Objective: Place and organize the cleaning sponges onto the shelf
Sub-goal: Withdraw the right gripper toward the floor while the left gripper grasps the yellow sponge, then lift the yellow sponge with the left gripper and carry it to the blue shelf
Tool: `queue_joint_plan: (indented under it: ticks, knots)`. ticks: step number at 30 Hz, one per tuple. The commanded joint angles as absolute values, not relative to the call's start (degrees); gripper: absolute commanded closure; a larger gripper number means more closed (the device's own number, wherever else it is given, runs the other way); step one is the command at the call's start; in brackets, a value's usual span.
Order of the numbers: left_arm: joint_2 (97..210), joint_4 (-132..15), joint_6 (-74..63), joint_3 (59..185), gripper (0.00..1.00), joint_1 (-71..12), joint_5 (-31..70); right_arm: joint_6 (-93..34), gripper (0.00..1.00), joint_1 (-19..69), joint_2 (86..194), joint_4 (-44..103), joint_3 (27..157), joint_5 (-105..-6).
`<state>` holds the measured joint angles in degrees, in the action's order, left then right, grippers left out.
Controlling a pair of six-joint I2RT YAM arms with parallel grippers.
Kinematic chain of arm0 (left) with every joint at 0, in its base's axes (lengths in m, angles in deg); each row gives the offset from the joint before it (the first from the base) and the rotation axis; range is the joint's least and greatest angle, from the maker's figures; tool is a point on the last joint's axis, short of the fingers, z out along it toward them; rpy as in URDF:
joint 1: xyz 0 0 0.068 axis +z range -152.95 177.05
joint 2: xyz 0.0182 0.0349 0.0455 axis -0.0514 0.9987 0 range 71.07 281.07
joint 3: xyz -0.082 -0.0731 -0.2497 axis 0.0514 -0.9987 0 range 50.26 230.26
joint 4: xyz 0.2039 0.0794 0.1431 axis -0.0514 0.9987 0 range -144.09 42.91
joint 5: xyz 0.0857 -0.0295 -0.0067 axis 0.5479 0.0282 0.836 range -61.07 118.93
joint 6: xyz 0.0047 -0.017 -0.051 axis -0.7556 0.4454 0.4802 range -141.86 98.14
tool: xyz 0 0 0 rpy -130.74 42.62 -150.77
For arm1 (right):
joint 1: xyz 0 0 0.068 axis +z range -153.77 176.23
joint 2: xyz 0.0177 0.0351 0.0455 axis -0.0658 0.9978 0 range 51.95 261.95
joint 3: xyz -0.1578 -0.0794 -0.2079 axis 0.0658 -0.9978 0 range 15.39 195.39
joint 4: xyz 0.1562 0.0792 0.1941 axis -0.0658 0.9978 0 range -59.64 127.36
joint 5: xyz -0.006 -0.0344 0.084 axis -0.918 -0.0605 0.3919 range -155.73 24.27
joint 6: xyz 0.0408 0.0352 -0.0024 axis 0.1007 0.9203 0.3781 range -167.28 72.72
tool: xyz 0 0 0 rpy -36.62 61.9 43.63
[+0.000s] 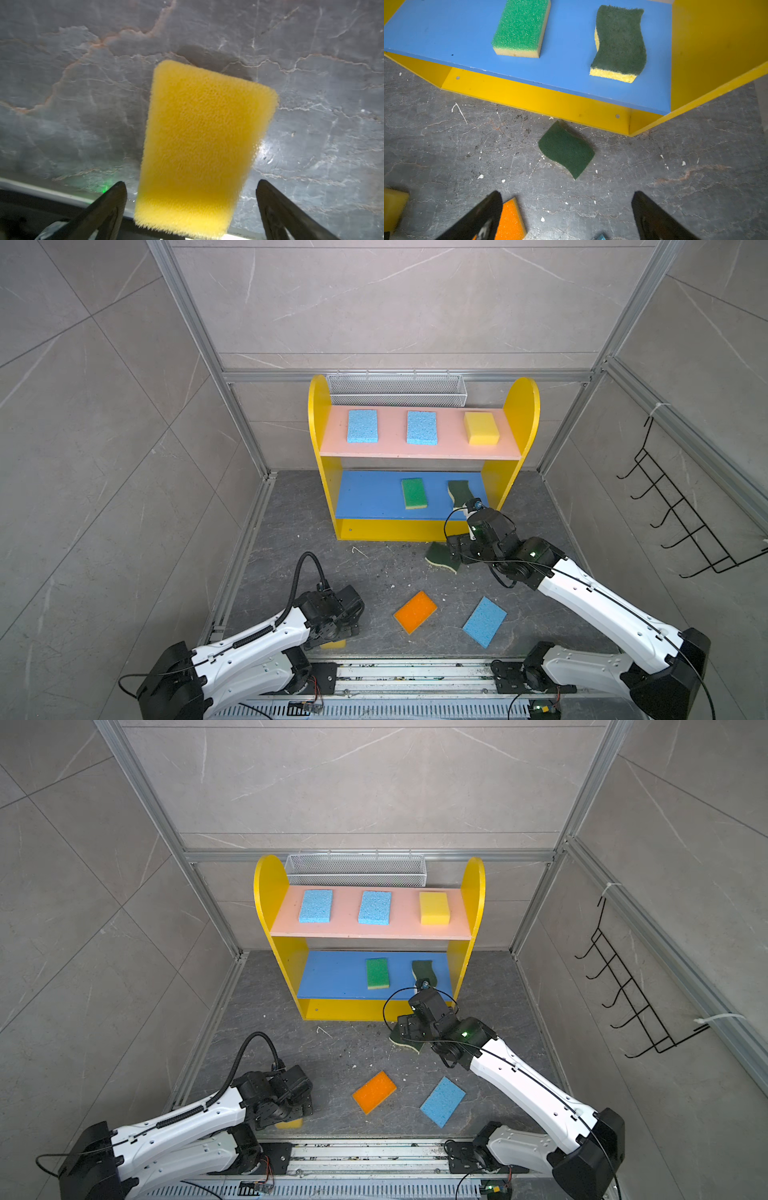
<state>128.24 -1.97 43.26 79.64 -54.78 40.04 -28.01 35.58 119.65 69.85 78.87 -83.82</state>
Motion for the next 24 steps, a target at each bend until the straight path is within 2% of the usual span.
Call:
queue_joint_plan:
  ticks: [1,5,15,19,24]
  knots:
    - [131.3,-4.3,41.7,80.0,0.01,-55.0,38.9,-27.9,0.0,34.9,118.0,71.5,78.0,-84.7]
    - [134.1,-7.5,40.7,79.4,0.06,-55.0,38.0,-28.1,0.0,33.4,116.8,71.9,76.8,-84.4]
    - [135.2,-8.2,37.7,84.3,0.34,-55.0,41.3,-28.5,0.0,30.0,113.4,72.4,74.2,-83.2]
    - [134.8,-5.4,34.5,90.7,0.37,-55.0,45.4,-29.0,0.0,28.7,112.4,72.6,73.5,-83.0]
    - [137.7,-5.1,25.8,101.6,0.36,-54.5,49.7,-29.3,0.0,28.0,111.2,71.9,72.5,-81.6]
